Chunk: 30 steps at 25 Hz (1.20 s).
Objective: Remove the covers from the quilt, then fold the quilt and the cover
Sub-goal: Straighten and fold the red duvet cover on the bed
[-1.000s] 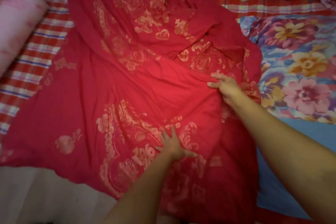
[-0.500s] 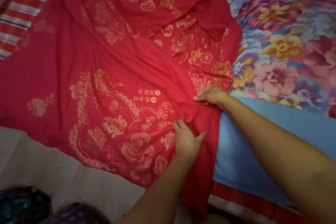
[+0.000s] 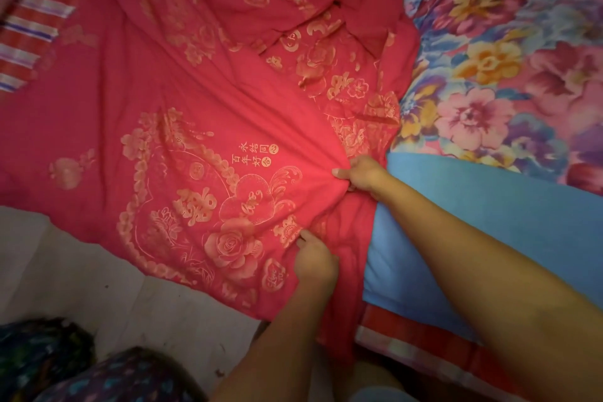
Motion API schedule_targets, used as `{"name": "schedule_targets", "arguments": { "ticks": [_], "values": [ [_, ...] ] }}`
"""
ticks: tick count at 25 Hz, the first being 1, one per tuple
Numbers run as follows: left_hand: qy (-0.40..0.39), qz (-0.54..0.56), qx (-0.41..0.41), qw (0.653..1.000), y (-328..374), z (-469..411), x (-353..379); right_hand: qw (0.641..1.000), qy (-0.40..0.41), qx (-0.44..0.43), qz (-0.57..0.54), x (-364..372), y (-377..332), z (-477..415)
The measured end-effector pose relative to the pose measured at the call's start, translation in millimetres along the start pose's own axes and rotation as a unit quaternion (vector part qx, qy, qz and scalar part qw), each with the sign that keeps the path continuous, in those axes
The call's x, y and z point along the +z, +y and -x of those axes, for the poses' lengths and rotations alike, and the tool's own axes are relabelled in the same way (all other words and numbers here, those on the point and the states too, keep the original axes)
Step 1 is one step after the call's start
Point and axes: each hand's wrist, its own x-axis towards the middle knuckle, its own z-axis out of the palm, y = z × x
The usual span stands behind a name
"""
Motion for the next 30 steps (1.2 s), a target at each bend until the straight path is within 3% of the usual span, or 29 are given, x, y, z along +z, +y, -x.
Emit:
{"name": "schedule_targets", "arguments": {
  "ticks": [3, 6, 11, 15, 19, 25, 26, 29, 30],
  "values": [
    [-0.032, -0.053, 0.022, 0.998, -6, 6, -3, 0.966, 0.055, -0.039, 0.250, -5, -3, 8],
    [-0.106, 0.003, 0.095, 0.990, -10, 20, -5, 0.934, 0.068, -0.046, 0.348, -5, -9, 20],
    [-0.135, 0.100, 0.136, 0.976, -18, 51, 20, 0.914, 0.133, 0.002, 0.384, -23, -1, 42],
    [-0.142, 0.060, 0.166, 0.974, -17, 51, 32, 0.918, 0.152, -0.023, 0.366, -19, 17, 45],
    [-0.165, 0.057, 0.193, 0.966, -21, 52, 41, 0.917, 0.228, -0.045, 0.324, -9, 24, 55],
    [-0.308, 0.050, 0.140, 0.940, -4, 38, 23, 0.880, 0.236, -0.027, 0.410, -11, 39, 58],
    [-0.268, 0.056, 0.146, 0.951, 4, 29, 10, 0.872, 0.225, -0.019, 0.434, -12, 35, 53],
    [-0.021, 0.162, 0.124, 0.979, 24, -8, -25, 0.857, 0.188, 0.010, 0.480, -8, 23, 41],
    [-0.011, 0.186, 0.109, 0.976, 27, -15, -29, 0.857, 0.171, 0.022, 0.485, -10, 20, 39]
  ]
}}
